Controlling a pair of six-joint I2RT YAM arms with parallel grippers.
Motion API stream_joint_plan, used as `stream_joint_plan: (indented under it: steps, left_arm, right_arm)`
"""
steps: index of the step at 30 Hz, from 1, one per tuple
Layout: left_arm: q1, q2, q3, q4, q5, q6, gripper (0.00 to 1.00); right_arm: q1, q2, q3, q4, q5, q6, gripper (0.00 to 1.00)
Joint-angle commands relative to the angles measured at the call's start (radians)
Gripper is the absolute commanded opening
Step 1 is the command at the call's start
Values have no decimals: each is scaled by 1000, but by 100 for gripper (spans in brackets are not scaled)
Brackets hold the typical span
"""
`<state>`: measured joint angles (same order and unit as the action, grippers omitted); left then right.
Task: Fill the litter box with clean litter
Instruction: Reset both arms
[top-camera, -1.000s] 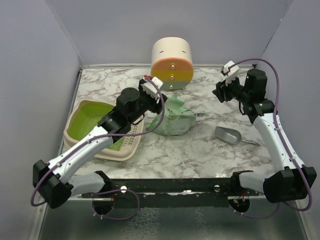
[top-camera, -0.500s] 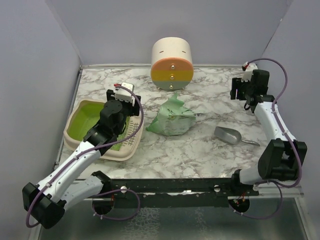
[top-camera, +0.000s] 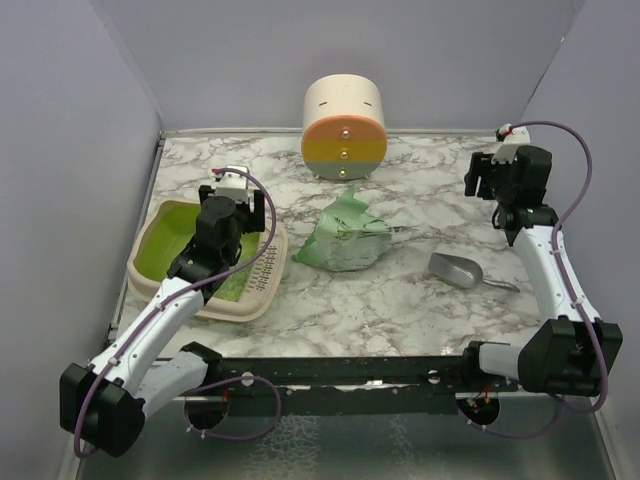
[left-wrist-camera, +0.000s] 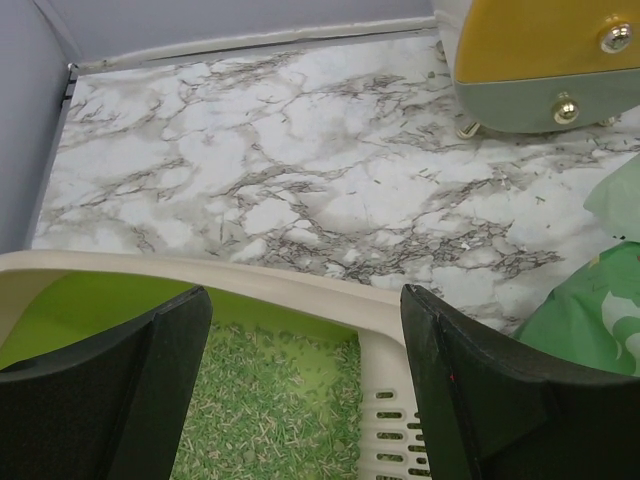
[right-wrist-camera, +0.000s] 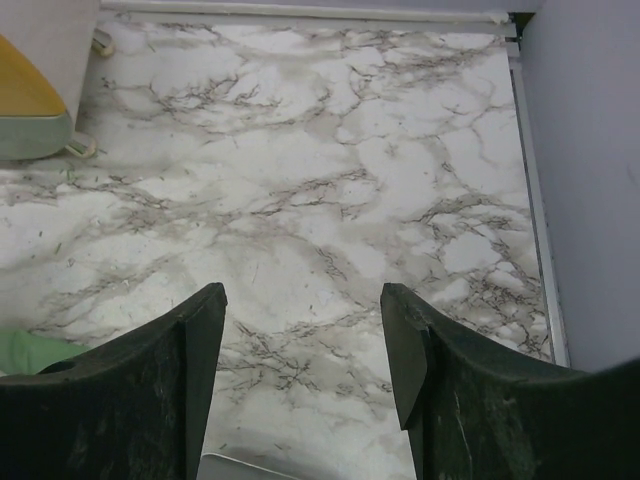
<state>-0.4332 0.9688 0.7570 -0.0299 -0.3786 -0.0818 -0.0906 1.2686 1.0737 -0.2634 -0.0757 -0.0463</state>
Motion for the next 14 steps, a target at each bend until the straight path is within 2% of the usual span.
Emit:
stream_joint_plan:
  steps: [1, 4, 14]
  left_arm:
    - [21, 3, 0, 49, 78, -33, 79]
    - [30, 8, 2, 49, 96, -42, 79]
    - [40, -13, -18, 65, 122, -48, 79]
  right_arm:
    - [5, -65, -48, 102, -16, 31, 63]
    - [4, -86, -61, 116, -51, 27, 57]
    - [4, -79, -51, 109, -47, 42, 59]
